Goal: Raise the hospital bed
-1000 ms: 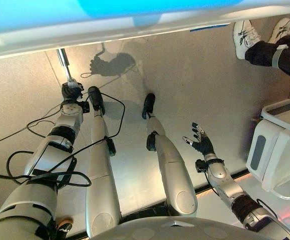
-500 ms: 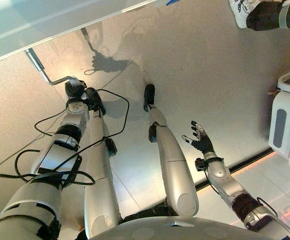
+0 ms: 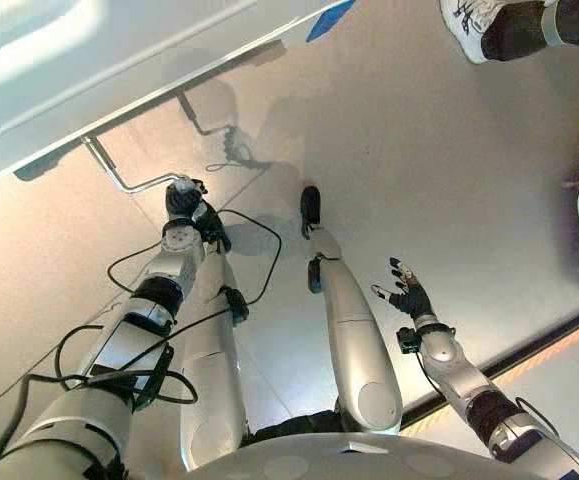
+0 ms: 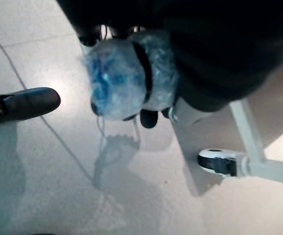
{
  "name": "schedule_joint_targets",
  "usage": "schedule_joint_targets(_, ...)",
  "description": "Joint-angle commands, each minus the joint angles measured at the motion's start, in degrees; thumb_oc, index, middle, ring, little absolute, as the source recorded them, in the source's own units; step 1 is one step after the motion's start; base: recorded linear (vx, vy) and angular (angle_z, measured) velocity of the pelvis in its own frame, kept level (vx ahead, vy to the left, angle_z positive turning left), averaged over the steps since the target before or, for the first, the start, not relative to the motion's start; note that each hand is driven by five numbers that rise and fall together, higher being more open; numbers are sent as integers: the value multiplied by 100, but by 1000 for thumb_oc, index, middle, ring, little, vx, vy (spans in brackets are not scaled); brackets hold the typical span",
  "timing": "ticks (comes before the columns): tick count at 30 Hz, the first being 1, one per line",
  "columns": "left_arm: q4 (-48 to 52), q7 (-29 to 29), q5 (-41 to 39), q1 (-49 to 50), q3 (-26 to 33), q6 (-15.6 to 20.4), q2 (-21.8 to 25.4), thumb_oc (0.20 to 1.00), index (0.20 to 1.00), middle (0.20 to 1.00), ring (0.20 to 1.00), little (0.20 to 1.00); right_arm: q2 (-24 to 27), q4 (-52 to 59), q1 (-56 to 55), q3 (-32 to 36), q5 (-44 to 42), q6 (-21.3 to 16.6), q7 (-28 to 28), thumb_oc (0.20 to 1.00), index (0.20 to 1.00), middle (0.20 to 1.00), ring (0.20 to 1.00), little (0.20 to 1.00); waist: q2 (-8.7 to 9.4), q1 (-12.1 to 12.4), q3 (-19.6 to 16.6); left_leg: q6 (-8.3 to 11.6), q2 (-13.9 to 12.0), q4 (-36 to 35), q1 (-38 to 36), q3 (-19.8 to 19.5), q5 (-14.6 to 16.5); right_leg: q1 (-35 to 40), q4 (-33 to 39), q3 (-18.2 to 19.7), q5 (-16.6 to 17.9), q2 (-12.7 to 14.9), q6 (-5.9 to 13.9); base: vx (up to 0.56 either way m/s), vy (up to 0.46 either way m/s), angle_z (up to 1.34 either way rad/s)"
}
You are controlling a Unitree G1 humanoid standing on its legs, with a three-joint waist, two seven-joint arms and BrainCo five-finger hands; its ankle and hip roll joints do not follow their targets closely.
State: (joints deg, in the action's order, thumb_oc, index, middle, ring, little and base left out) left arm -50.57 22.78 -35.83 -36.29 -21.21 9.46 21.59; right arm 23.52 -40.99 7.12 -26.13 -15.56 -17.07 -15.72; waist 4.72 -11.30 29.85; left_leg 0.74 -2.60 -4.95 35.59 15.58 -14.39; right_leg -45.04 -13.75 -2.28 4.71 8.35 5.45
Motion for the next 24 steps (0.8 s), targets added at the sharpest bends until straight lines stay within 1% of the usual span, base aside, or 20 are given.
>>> schedule_joint_targets(1,680,-397,408,-539,-355,620,-212,200,200,200,200,200,280,28,-173,153,85,96,-2,1000,1000,1000,1000,1000,-284,-143,-7,203,178,-5,-710,-238,631,476,1123,-390,841,-493,221,0,0,0)
schedule_joint_targets(3,1083,-491,347,-105,-338,666,-243,200,200,200,200,200,256,-121,-158,256,101,155,-9,1000,1000,1000,1000,1000,-356,-38,-11,186,210,4,-931,-312,650,784,1151,-449,803,-467,206,0,0,0)
schedule_joint_targets(5,1255,-529,314,74,-325,679,-250,200,200,200,200,200,242,-178,-166,298,101,179,-7,1000,1000,1000,1000,1000,-385,-7,-17,181,220,4,-1003,-332,657,880,1174,-476,790,-458,200,14,2,8)
schedule_joint_targets(6,1511,-586,297,353,-316,673,-253,200,200,200,200,200,219,-258,-173,366,116,226,-12,1000,1000,1000,1000,1000,-415,71,-74,170,240,-1,-1142,-386,671,1066,1205,-535,773,-435,206,39,10,22)
schedule_joint_targets(10,1798,-619,262,645,-260,689,-196,200,200,200,200,200,188,-282,-211,414,124,266,5,1000,1000,1000,1000,1000,-438,141,-139,161,253,-5,-1250,-452,680,1233,1234,-572,757,-405,205,24,9,16)
schedule_joint_targets(11,1998,-666,212,856,-223,714,-192,200,200,200,200,200,141,-411,-218,446,121,295,-7,1000,1000,1000,1000,1000,-446,228,-174,153,278,-5,-1348,-513,689,1402,1255,-635,733,-367,203,14,4,17)
schedule_joint_targets(16,1998,-666,212,856,-223,714,-192,200,200,200,200,200,141,-411,-218,446,121,295,-7,1000,1000,1000,1000,1000,-446,228,-174,154,278,-5,-1349,-513,689,1402,1255,-635,733,-367,203,-3,13,15)
schedule_joint_targets(17,2693,-817,91,1479,-74,725,54,200,200,200,200,200,132,-428,-322,599,153,370,-6,1000,1000,1000,1000,1000,-384,474,-253,81,352,7,-1416,-656,560,1663,1358,-876,830,-219,188,-26,74,1)
schedule_joint_targets(18,2847,-876,96,1679,4,701,167,200,200,200,200,200,135,-476,-380,649,162,388,-2,1000,1000,1000,1000,1000,-361,549,-289,67,386,10,-1431,-743,556,1779,1403,-972,825,-188,206,-26,74,8)
schedule_joint_targets(24,2931,-886,103,1743,26,697,227,200,200,200,200,200,125,-476,-399,665,165,390,7,1000,1000,1000,1000,1000,-345,581,-289,60,392,15,-1439,-777,556,1821,1411,-997,835,-174,218,4,25,39)
